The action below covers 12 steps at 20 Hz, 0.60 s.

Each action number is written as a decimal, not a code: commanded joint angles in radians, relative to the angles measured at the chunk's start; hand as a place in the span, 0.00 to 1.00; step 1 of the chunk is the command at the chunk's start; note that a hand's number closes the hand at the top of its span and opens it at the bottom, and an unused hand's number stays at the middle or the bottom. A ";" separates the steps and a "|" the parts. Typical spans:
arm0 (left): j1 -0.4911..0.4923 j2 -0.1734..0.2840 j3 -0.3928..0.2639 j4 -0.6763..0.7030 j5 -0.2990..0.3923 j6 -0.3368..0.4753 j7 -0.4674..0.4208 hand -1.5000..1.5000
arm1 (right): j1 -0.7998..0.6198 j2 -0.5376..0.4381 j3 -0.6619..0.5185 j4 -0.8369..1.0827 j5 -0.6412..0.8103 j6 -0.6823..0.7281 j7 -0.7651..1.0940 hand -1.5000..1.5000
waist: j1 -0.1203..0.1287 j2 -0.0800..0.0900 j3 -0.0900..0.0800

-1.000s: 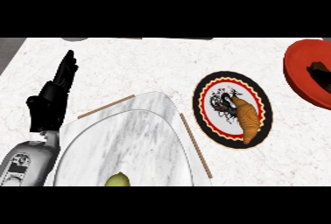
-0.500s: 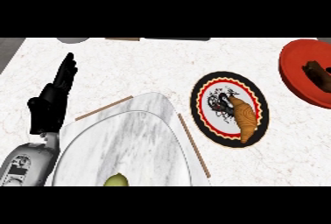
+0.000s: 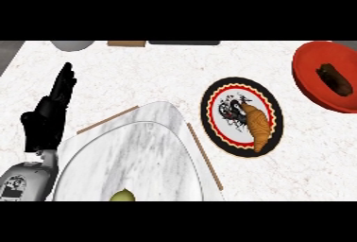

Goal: Pick the sweet potato from the plate and place it in the bowl

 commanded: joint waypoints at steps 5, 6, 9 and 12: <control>0.004 -0.023 0.022 0.017 -0.017 -0.019 0.002 0.50 | 0.160 0.020 0.010 -0.070 -0.060 0.196 -0.088 0.00 | -0.019 -0.008 -0.003; -0.001 -0.020 0.039 0.011 -0.016 -0.023 0.005 0.50 | 0.162 0.024 -0.003 -0.070 -0.082 0.201 -0.100 0.00 | -0.015 -0.007 -0.002; 0.031 -0.020 0.060 0.041 -0.017 -0.049 -0.067 0.50 | 0.196 0.051 0.022 -0.137 -0.095 0.202 -0.085 0.00 | -0.019 -0.009 -0.003; 0.084 0.000 0.088 0.003 -0.005 -0.071 -0.056 0.50 | 0.257 0.078 0.026 -0.224 -0.128 0.213 -0.074 0.00 | -0.023 -0.012 -0.004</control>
